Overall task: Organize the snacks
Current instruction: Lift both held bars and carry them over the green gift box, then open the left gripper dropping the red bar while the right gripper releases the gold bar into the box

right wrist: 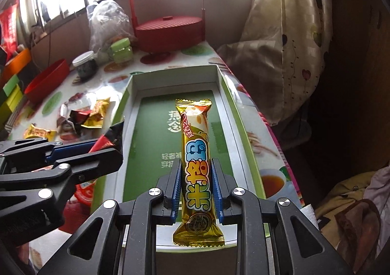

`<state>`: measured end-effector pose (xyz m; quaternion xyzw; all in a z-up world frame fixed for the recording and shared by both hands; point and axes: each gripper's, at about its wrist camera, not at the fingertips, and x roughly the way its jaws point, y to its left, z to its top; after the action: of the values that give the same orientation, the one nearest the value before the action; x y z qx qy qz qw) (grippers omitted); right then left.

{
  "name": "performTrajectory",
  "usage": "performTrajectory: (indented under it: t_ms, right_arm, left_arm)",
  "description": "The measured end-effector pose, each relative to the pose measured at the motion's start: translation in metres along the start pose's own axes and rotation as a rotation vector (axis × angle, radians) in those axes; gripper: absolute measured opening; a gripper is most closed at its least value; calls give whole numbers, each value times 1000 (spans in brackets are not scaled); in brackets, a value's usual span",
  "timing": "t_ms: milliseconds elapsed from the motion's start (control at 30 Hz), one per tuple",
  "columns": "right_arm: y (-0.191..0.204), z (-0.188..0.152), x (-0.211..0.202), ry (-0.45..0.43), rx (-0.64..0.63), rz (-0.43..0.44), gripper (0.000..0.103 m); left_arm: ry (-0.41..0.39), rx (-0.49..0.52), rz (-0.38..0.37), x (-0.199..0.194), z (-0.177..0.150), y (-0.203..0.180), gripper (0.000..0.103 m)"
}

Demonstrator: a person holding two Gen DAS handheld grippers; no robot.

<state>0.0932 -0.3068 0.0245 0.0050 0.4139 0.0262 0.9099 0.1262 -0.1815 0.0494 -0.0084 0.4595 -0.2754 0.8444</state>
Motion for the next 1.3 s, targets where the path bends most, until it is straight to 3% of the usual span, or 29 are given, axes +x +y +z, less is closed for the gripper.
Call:
performTrajectory:
  t_ms: [567,767,1067,1200,1300]
  right_arm:
    - [-3,-5,11,19,-7,-8,22]
    - [-1,-6,11,14,-17,-26,23]
    - [0,-6,1,-6,-16,-46,27]
    - [-1,-5,-9,-31,-6,-52,32]
    - [0,-4,-15,-43,-1,-53,34]
  left_arm:
    - [45,-8,2,19,0,-3,22]
    - [36,-10,9,15,0,-2,31]
    - [13,-12,13,-2,-4,-3,32]
    - [-17,-7,11,-16,-5,-4,50]
    - [-34,-1,19,-26,-7,-4,50]
